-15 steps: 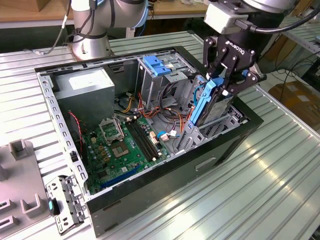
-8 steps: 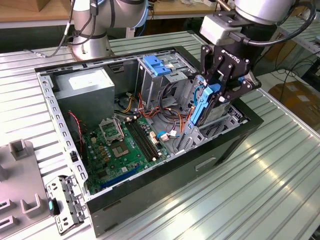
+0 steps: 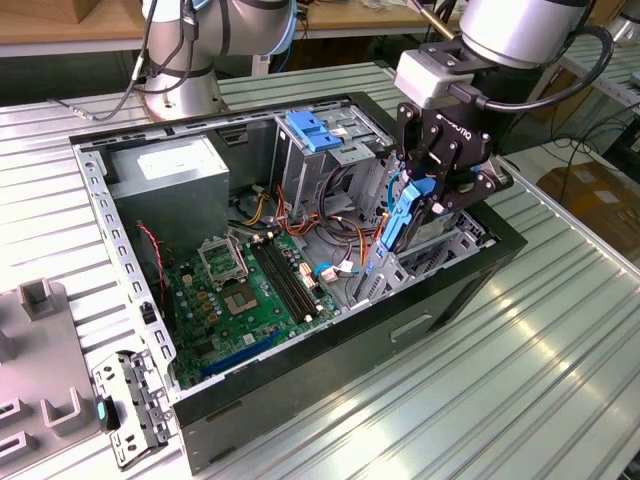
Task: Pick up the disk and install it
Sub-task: 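Insert the disk into the insertion slot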
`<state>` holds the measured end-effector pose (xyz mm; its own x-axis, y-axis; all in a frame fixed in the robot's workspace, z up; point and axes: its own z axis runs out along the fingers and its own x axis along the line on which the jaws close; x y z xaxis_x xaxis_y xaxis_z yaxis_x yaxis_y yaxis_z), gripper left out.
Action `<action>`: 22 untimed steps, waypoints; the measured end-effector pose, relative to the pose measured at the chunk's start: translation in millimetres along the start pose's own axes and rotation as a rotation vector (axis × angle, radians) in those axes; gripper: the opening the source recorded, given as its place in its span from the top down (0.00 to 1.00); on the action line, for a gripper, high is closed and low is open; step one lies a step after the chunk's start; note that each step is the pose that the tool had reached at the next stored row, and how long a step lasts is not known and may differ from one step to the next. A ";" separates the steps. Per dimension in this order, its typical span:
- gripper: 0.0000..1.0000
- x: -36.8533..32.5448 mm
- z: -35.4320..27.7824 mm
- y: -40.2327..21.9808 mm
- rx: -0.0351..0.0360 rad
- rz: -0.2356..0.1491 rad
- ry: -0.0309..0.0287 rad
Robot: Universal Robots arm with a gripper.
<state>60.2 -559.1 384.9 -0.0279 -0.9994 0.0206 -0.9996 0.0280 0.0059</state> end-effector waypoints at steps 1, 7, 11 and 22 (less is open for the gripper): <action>0.63 0.0 0.0 0.0 0.0000 0.000 0.0000; 0.55 0.0 1.9 0.0 0.0001 0.000 -0.0006; 0.57 -0.1 9.1 0.0 0.0000 0.000 -0.0002; 0.89 -0.3 16.4 -0.2 0.0000 0.000 -0.0001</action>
<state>60.3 -559.1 368.5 -0.0279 -0.9994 0.0205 -0.9996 0.0280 0.0059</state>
